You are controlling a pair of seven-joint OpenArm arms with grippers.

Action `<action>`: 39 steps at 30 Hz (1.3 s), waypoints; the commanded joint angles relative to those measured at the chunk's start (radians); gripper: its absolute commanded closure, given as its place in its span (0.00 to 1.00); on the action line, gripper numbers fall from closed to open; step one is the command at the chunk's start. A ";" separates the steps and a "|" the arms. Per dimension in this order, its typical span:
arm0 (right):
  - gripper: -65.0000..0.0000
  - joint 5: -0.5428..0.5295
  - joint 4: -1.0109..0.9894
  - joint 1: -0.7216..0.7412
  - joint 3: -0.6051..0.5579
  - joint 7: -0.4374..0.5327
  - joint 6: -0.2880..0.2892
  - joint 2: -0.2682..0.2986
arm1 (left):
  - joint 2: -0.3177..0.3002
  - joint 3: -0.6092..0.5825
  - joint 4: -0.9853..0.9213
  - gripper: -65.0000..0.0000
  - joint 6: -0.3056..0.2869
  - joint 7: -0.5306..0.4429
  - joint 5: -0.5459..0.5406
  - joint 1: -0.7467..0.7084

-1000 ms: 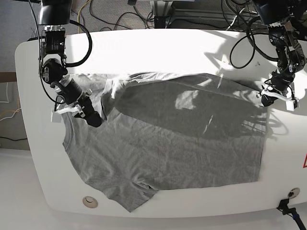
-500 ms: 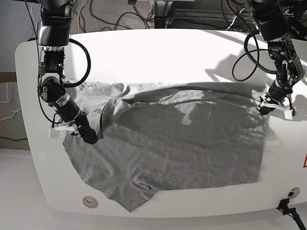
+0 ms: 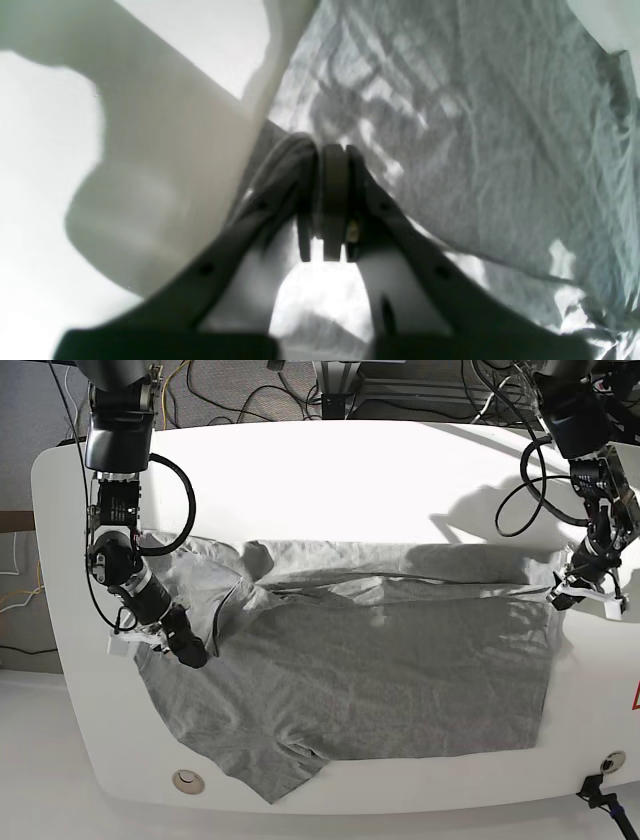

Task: Fold the T-shirt properly
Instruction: 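Drag the lifted edge across the shirt toward the hem with both grippers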

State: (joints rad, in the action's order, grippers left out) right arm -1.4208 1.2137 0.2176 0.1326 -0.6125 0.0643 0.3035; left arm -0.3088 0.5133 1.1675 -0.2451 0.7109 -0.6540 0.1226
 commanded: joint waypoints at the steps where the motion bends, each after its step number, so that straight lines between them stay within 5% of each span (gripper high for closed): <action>1: 1.00 -0.002 0.016 0.027 0.005 0.007 0.021 0.007 | -0.025 0.005 -0.002 1.00 -0.004 -0.023 -0.013 0.035; 17: 1.00 0.127 0.002 0.088 0.011 0.007 0.021 -0.019 | -0.045 0.005 -0.024 1.00 -0.004 -0.024 -0.007 0.111; 35: 1.00 0.128 -0.097 0.118 0.005 0.007 0.019 -0.014 | -0.066 -0.002 -0.130 1.00 -0.004 -0.026 -0.005 0.159; 36: 0.97 0.140 -0.097 0.124 0.005 0.007 0.016 -0.014 | -0.066 -0.003 -0.130 0.85 -0.001 -0.026 -0.005 0.159; 39: 0.60 0.222 -0.097 0.139 0.005 0.007 0.016 -0.016 | -0.068 -0.003 -0.128 0.38 0.000 -0.029 0.050 0.187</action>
State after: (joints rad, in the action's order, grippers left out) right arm -1.2011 1.1011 0.3225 0.1356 -0.6128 0.0662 0.2749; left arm -0.3550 0.5083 1.0199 -0.2398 0.7071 -0.6212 0.2634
